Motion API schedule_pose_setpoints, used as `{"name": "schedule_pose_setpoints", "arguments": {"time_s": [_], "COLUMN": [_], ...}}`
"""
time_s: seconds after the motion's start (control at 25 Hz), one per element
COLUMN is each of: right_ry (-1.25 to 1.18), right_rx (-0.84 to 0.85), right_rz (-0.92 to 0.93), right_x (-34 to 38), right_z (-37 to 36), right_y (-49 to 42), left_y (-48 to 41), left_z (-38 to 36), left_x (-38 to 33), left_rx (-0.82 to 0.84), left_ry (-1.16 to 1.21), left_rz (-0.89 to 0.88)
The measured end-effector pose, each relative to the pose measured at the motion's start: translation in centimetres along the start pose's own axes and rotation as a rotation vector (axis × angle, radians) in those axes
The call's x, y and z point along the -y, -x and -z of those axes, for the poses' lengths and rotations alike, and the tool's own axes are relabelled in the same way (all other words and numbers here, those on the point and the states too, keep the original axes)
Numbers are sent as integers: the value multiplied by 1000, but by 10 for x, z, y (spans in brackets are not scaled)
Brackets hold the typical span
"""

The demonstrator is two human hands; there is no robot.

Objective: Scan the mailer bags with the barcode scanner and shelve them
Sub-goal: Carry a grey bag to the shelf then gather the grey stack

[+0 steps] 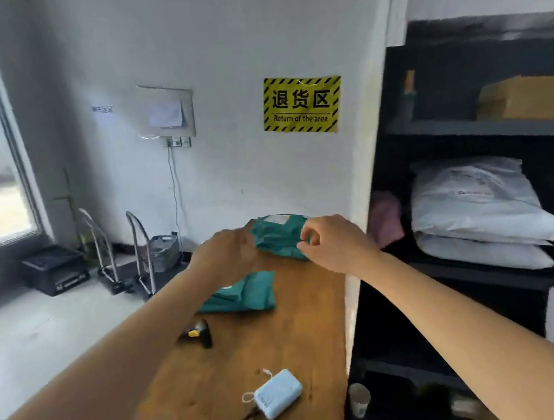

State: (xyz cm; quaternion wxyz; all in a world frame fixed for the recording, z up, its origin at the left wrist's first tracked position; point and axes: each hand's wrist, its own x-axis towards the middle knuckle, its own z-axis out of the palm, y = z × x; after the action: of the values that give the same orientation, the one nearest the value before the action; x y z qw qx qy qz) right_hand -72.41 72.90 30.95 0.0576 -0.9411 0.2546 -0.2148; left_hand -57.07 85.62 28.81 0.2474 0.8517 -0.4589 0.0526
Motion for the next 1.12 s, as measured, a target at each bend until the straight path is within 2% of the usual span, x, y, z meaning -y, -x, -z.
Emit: {"name": "schedule_pose_setpoints", "arguments": {"time_s": [0.2, 0.36, 0.48, 0.64, 0.8, 1.12], "right_ry": [-71, -88, -58, -4, 102, 6], "right_rx": [89, 172, 242, 330, 407, 341], "right_rz": [218, 394, 472, 530, 595, 502], "right_x": [177, 333, 413, 471, 515, 556], "right_z": [-94, -168, -212, -261, -308, -354], "right_y": [-92, -155, -195, -258, -346, -546], "left_y": [24, 41, 51, 34, -42, -219], "left_z": [87, 162, 196, 215, 230, 269], "left_x": [215, 364, 460, 545, 616, 721], "left_rx": [-63, -79, -66, 0, -29, -7], "left_ry": [-121, -221, -284, -315, -286, -325], "left_rz": [197, 250, 337, 381, 345, 320]}}
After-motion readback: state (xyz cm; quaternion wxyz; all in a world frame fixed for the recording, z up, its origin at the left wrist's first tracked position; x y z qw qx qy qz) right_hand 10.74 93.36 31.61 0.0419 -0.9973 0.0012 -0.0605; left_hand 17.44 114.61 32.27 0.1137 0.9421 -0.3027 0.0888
